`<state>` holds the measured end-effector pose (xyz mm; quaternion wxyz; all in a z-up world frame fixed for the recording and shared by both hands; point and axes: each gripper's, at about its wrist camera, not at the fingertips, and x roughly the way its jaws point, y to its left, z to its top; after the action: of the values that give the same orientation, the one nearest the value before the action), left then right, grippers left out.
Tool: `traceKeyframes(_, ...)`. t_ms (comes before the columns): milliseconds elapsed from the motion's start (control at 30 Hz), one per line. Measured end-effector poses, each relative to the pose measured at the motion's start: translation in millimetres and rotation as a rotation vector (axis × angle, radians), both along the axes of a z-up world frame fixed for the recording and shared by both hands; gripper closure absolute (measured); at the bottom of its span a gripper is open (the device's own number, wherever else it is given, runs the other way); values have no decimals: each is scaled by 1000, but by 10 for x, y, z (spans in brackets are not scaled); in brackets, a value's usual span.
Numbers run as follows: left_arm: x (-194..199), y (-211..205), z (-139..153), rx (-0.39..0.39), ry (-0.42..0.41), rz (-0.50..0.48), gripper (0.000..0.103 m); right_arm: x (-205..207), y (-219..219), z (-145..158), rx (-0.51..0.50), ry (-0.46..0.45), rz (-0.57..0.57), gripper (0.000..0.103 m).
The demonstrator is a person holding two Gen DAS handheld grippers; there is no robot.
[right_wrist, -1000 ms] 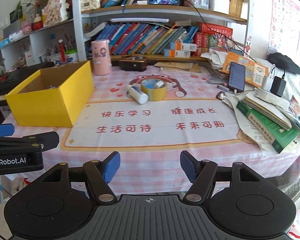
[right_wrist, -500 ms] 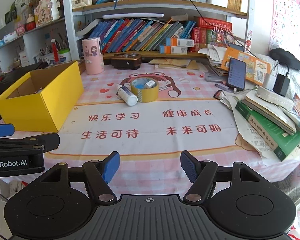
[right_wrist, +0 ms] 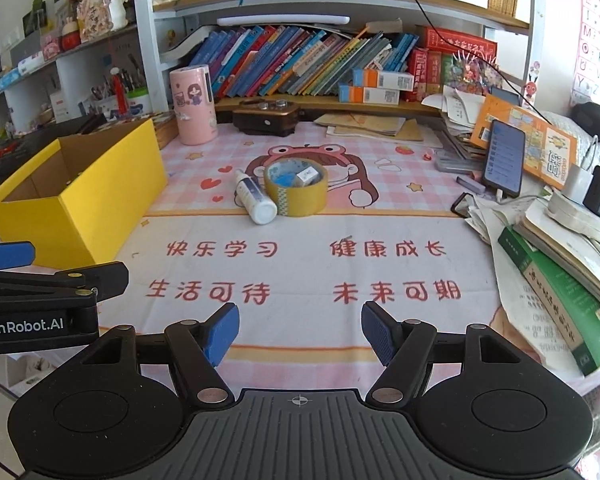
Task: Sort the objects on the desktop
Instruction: 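Move both open tools toward the white spray bottle and yellow tape roll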
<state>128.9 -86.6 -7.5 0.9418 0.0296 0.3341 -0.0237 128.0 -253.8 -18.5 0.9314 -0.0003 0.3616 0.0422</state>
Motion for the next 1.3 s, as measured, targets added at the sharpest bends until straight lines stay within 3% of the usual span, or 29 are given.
traceKeyframes(400, 370, -286, -24, -8, 17, 74, 0, 435, -336, -28, 10, 19, 68, 33)
traceKeyframes(767, 591, -491, -68, 32, 54, 148, 0, 817, -519, -120, 45, 45, 141, 33)
traceKeyframes(1100, 653, -453, -68, 61, 64, 223, 0, 1436, -457, -219, 50, 30, 202, 33)
traceKeyframes(1200, 689, -423, -75, 64, 71, 248, 0, 1596, -393, -262, 44, 31, 231, 26)
traceKeyframes(1300, 733, -421, -70, 70, 72, 263, 0, 1769, -322, -339, 39, 47, 257, 25)
